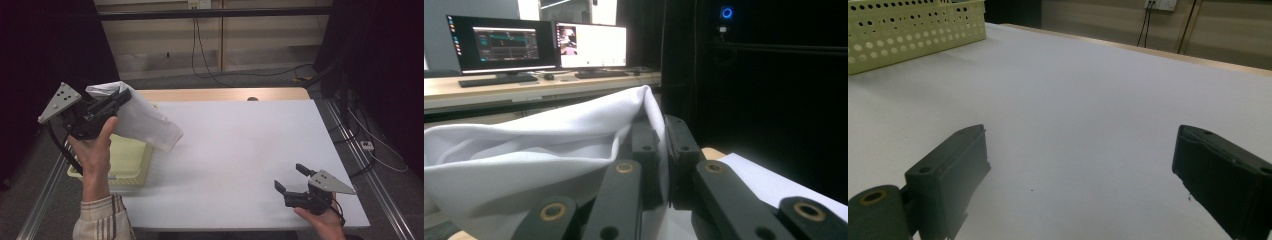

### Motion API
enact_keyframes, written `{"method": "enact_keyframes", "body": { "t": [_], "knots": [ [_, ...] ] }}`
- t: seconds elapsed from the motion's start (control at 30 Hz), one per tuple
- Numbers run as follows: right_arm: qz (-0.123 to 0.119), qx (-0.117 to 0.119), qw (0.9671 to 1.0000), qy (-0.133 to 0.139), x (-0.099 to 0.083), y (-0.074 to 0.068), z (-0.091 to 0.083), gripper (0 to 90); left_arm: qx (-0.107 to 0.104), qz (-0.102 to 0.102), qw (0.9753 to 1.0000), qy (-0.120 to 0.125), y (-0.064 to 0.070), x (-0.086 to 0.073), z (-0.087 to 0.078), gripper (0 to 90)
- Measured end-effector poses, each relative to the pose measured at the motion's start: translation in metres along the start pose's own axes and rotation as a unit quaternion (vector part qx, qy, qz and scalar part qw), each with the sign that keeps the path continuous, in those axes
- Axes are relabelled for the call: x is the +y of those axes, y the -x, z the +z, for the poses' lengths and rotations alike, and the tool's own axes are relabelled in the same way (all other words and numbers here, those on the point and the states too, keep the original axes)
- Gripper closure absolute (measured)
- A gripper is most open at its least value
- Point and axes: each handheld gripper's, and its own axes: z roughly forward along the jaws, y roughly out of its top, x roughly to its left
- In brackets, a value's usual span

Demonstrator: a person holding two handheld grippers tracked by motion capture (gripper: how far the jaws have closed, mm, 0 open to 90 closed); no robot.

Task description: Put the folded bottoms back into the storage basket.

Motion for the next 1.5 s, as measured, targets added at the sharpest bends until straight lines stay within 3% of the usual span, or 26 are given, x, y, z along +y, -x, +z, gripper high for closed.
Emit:
{"method": "enact_keyframes", "body": {
  "t": [0.63, 1.17, 1.5],
  "knots": [
    [0.001, 0.002, 1.0, 0.001, 0.0, 0.0, 0.0, 7.7, 0.02, -0.01, 0.9996, 0.02, -0.016, 0.005, -0.025, 85.5],
    [0.0, 0.003, 1.0, 0.001, 0.0, -0.001, 0.0, 7.7, 0.024, 0.001, 0.9997, 0.005, -0.026, 0.008, -0.04, 85.5],
    [-0.001, 0.003, 1.0, 0.0, 0.0, -0.001, 0.0, 7.7, 0.034, -0.003, 0.9994, -0.006, -0.033, 0.006, -0.045, 85.5]
  ]
}}
